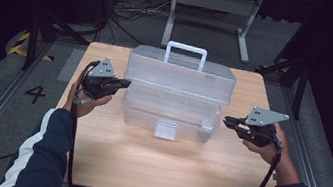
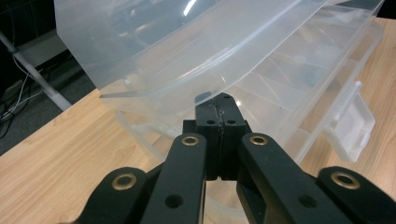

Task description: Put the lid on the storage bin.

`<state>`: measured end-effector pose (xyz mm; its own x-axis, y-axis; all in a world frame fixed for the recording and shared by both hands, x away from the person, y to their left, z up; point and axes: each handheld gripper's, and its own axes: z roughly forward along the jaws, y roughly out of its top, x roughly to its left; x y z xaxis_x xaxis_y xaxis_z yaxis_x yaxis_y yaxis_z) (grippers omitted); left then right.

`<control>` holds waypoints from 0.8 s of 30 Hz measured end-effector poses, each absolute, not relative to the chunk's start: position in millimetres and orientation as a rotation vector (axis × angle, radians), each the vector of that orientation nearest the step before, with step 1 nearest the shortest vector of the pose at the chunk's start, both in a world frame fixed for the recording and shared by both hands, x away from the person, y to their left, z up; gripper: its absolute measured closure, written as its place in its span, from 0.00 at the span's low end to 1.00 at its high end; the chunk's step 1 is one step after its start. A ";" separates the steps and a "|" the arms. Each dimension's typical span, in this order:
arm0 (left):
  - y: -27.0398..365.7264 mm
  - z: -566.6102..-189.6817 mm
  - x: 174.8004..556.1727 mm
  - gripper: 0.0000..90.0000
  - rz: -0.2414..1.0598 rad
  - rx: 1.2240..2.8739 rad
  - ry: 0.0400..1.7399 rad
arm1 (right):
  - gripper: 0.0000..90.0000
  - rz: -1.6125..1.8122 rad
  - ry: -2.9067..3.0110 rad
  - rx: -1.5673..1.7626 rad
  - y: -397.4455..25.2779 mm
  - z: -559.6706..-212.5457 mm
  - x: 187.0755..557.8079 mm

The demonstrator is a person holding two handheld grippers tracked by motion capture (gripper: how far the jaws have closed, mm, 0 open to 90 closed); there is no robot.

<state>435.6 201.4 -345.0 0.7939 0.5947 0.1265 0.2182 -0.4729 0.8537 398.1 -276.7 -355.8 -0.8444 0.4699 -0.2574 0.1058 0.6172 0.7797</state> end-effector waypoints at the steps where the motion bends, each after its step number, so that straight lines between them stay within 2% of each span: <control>1: 201.2 -345.5 435.2 1.00 0.522 2.064 0.603 | 0.92 1.117 2.403 0.461 -278.2 -356.6 398.1; 24: 203.7 -358.5 421.9 1.00 0.493 2.093 0.594 | 0.92 1.059 2.468 0.510 -280.6 -375.9 398.9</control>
